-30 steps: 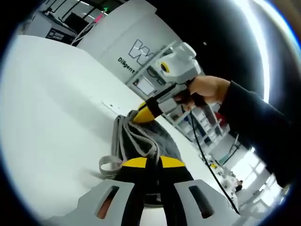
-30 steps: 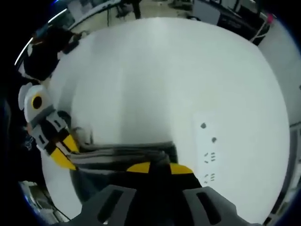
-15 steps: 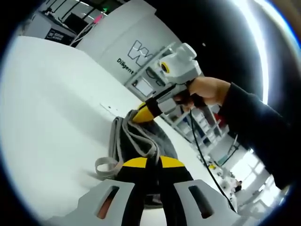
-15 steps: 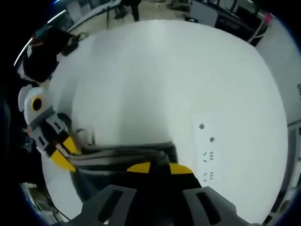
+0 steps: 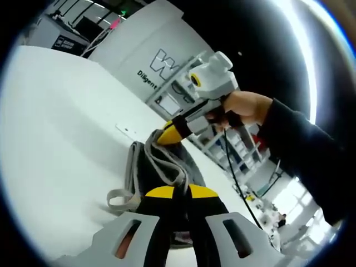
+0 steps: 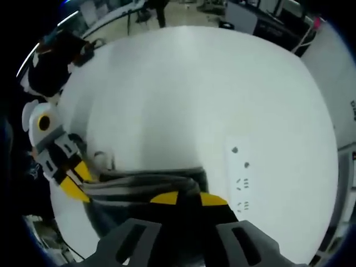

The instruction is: Open the folded towel by lifting each exposed corner and separating the folded layers until the towel lies flat within the target outline without major curled edges

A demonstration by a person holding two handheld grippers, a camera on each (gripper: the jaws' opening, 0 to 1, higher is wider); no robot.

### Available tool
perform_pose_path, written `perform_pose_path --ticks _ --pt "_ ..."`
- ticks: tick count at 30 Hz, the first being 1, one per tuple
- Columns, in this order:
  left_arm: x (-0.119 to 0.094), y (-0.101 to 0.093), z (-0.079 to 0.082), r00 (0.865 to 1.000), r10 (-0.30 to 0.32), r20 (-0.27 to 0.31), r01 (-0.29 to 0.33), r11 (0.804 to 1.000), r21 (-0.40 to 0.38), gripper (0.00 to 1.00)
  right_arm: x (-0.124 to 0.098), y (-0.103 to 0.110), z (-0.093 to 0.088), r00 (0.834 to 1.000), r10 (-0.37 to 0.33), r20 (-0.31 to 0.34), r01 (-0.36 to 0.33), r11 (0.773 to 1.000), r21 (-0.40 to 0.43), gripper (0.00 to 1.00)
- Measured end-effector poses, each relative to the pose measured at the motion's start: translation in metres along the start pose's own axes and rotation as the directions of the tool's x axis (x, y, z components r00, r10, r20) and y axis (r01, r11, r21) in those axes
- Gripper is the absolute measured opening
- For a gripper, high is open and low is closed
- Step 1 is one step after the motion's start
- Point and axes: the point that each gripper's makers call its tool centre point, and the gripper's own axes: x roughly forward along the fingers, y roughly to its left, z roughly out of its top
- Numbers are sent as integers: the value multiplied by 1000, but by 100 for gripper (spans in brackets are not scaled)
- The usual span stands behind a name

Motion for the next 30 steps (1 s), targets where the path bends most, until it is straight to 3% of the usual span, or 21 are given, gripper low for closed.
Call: perform_pose_path --ticks 30 --pt "-7 -21 5 999 -31 19 31 999 21 6 -24 3 2 999 -37 22 35 998 59 7"
